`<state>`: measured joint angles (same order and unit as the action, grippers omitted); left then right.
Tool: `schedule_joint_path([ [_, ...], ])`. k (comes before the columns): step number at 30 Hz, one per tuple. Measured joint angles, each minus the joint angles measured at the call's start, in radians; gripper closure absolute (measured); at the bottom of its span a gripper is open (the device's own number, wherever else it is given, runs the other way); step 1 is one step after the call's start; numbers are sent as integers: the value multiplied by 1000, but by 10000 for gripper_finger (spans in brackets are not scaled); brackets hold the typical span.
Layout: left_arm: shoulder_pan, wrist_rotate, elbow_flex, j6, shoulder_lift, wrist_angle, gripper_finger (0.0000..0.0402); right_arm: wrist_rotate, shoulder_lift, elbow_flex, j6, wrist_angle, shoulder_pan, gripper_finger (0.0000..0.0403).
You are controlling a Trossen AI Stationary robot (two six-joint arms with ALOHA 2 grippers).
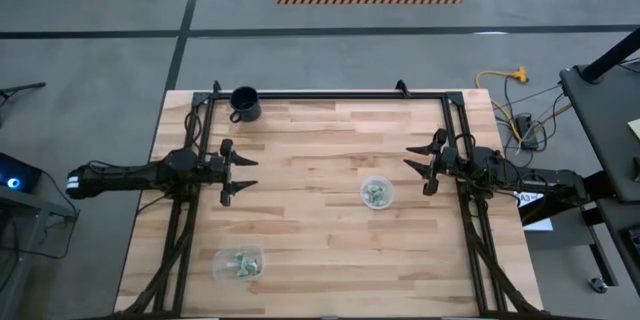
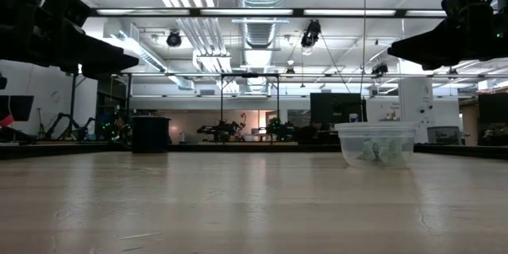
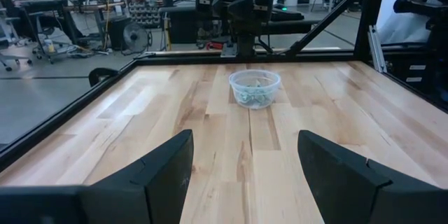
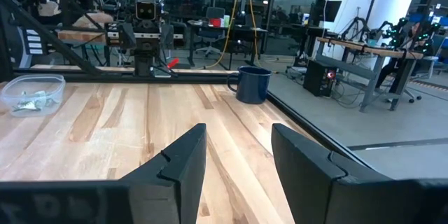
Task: Pick and place Stevia / Truvia into bins
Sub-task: Return to Home Position
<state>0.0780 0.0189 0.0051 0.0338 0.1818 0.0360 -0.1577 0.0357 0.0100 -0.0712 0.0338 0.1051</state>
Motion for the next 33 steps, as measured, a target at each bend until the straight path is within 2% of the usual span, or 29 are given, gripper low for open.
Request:
schedule_joint_path([
  [33, 0, 0, 0, 0, 6, 0, 162, 0, 8, 0, 0, 0, 20, 250],
])
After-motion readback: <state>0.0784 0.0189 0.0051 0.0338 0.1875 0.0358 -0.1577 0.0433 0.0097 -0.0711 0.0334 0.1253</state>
